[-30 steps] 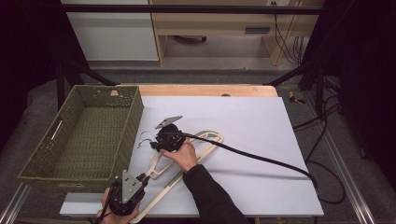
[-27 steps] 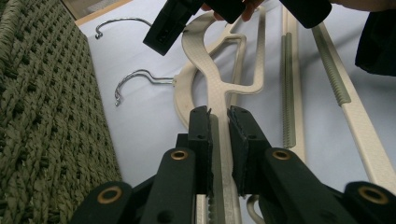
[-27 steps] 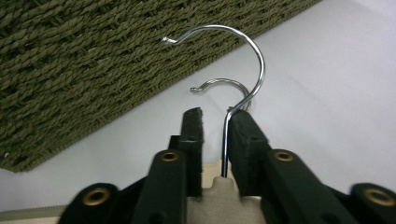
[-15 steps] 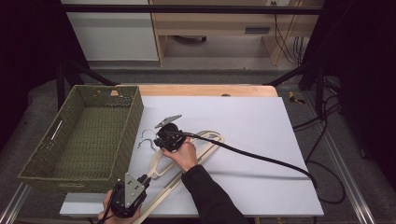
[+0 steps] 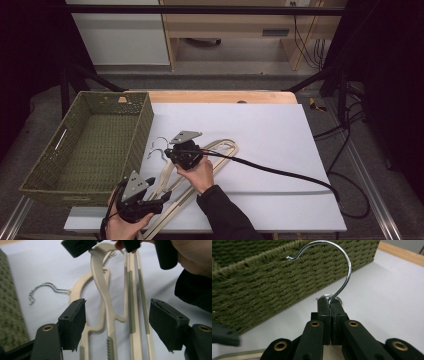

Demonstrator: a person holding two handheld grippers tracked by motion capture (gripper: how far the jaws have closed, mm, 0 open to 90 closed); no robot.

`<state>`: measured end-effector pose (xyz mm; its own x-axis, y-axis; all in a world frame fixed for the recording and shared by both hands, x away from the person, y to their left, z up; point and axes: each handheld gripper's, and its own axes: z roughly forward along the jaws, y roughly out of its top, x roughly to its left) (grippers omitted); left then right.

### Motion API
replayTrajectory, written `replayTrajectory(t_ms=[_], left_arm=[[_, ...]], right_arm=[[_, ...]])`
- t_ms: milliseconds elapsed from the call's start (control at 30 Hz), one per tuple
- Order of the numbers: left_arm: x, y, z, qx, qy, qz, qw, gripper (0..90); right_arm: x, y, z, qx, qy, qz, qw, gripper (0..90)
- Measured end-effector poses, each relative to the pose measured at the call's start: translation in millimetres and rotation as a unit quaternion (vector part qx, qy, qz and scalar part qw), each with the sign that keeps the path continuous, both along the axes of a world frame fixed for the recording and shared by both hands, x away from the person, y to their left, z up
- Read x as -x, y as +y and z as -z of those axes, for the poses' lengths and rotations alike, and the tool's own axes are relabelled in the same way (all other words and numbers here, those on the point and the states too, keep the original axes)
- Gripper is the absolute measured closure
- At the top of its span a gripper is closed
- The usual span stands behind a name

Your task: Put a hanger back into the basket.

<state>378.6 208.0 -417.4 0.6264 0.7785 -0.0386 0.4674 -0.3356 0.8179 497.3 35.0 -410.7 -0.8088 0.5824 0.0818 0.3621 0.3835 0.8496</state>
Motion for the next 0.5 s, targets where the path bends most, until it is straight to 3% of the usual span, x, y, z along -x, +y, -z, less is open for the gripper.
replayTrajectory(t_ms=[67, 167, 333, 433, 500], left_arm=[[-6.6, -2.1, -1.1, 0.010, 0.013, 0.003, 0.9999, 29.8], [-19.4, -6.7, -2.0, 0.004, 0.031, 0.010, 0.9995, 32.9], [-42.2, -15.6, 6.0, 0.031, 0.084, 0.027, 0.9956, 37.0], [-47.8, -19.7, 9.6, 0.038, 0.085, 0.027, 0.9953, 46.7], [-48.0, -21.6, 9.6, 0.061, 0.087, 0.029, 0.9939, 54.9]], right_arm=[[2.7, -5.4, -2.1, -0.006, -0.005, 0.000, 1.0000, 89.4], [6.4, -13.5, -4.4, -0.015, -0.011, -0.004, 0.9998, 89.4], [11.6, -23.7, -8.2, -0.025, -0.021, -0.010, 0.9994, 89.4], [14.6, -28.7, -11.0, -0.030, -0.026, -0.017, 0.9991, 89.3], [16.6, -30.5, -12.4, -0.030, -0.028, -0.022, 0.9989, 89.3]])
